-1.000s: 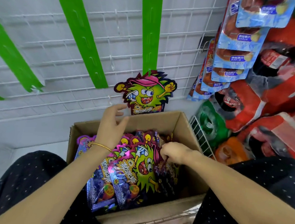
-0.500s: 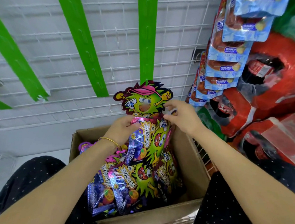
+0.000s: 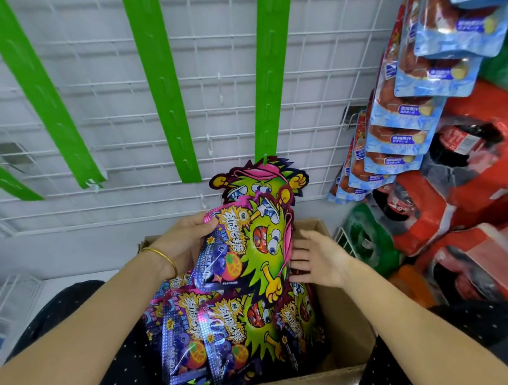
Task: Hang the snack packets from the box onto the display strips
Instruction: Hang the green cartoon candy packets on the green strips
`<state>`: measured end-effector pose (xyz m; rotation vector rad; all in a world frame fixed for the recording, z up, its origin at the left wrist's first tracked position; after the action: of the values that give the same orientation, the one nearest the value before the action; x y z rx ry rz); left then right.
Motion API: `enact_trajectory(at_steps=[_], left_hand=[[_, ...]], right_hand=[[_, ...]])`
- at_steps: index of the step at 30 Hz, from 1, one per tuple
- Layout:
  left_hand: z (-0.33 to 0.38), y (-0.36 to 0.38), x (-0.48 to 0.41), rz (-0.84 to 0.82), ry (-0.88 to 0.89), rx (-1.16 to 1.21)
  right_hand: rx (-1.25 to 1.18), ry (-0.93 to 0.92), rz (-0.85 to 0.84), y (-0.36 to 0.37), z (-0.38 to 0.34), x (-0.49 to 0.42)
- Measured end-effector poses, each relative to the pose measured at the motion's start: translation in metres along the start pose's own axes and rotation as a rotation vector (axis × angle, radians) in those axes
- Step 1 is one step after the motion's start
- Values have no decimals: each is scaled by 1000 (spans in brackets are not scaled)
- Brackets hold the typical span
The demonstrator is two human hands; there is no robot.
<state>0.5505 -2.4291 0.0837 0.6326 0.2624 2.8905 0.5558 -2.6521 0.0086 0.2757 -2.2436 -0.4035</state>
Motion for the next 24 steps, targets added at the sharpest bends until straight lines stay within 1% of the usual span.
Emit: enact_trajectory(at_steps=[3, 5, 6, 7, 8, 9, 11, 12, 14, 15, 17, 19, 20, 22, 24], left_hand=[[-1, -14, -5, 69, -11, 5], [-1, -23, -9, 138, -27, -121], [4, -24, -10, 160, -15, -243], [13, -22, -12, 173, 18, -384], [26, -18, -14, 197, 88, -496], [42, -15, -18, 252, 176, -551], [82, -5, -22, 358, 354, -591], [103, 5, -24, 379, 439, -613], [139, 26, -32, 384, 573, -634], [153, 36, -36, 382, 609, -628], [168, 51, -50, 362, 618, -614], [172, 60, -62, 360, 590, -641], [171, 63, -66, 354, 581, -638], [169, 67, -71, 338, 579, -644], [165, 69, -73, 325, 586, -719]], right_hand=[[-28, -116, 12, -5, -21, 5], [-51, -263, 35, -9, -49, 14], [-26, -352, 54, -9, -66, 23], [34, -446, 84, -8, -86, 34], [123, -545, 113, -6, -105, 47], [227, -651, 142, -1, -125, 61], [421, -859, 185, 12, -160, 88], [500, -937, 183, 20, -171, 99], [696, -1041, 177, 40, -185, 109], [822, -1090, 192, 51, -188, 109], [1060, -1203, 245, 66, -190, 101], [1224, -1300, 325, 73, -186, 89], [1270, -1327, 365, 73, -184, 82], [1287, -1360, 423, 74, -183, 72], [1272, -1360, 415, 81, -183, 68]])
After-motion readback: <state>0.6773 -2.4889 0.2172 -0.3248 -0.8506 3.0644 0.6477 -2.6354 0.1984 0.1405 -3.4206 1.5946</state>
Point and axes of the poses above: each hand's wrist, its own x-axis away from the middle knuckle, its own y-axis out of the palm, z = x × y, the point moved 7 cm from there along -x, towards the middle knuckle, and after that the axes turned 5 degrees about -x, right-handed, at the moved point
